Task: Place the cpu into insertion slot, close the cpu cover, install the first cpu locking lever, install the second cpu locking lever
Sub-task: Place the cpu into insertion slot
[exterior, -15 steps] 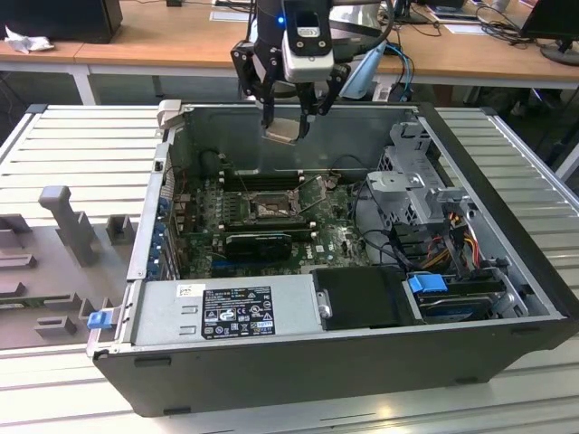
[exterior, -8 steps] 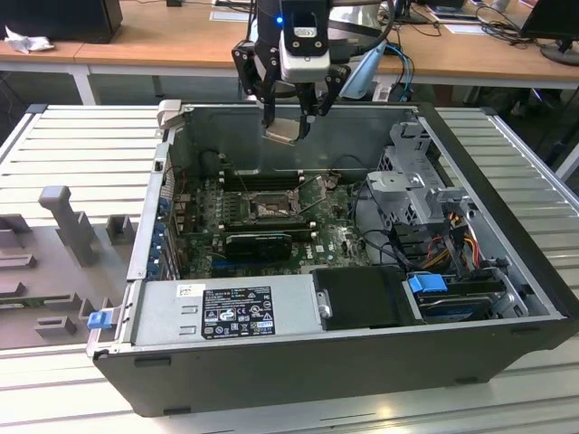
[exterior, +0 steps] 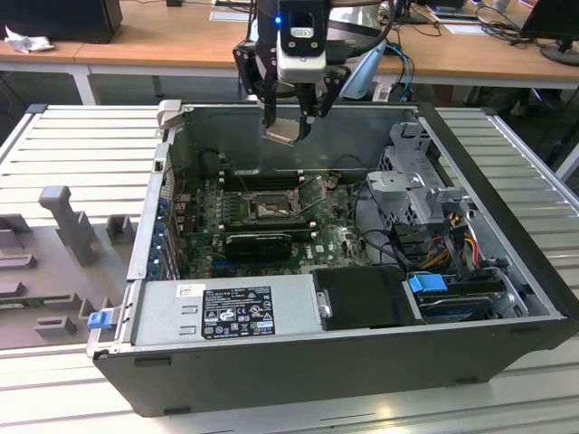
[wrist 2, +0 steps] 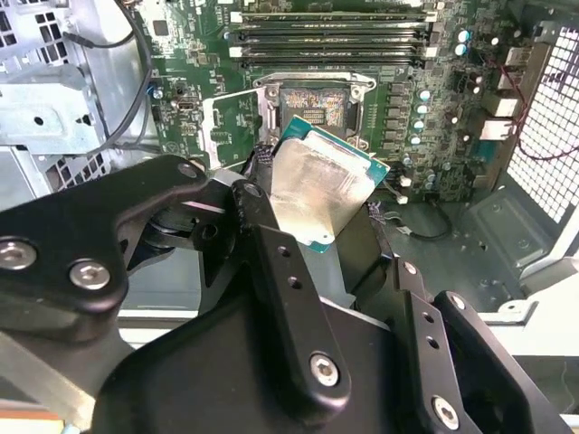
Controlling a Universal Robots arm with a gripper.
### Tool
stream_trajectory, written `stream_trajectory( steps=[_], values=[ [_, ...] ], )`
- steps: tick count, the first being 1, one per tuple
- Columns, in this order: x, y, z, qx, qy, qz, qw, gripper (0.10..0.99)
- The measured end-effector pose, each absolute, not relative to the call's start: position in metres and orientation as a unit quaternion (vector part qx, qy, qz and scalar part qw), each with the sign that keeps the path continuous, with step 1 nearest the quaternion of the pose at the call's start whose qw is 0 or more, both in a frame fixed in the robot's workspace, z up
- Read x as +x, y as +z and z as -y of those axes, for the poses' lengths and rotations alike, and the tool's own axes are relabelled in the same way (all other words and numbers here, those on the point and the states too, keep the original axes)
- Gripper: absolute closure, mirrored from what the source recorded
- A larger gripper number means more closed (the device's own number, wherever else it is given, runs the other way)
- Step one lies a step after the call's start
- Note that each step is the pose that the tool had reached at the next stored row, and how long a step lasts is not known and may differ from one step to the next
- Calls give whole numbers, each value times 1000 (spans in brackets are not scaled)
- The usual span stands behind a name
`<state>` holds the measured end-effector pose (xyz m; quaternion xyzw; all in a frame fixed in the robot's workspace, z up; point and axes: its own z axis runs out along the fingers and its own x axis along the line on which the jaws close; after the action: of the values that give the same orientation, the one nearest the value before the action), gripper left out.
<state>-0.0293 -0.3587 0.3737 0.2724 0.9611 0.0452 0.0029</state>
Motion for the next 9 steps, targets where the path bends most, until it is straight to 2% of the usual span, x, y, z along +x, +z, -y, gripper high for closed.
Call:
stream_trajectory(
  steps=[9],
  values=[
    [-29,373,359,328,45,-944,6,557]
  ],
)
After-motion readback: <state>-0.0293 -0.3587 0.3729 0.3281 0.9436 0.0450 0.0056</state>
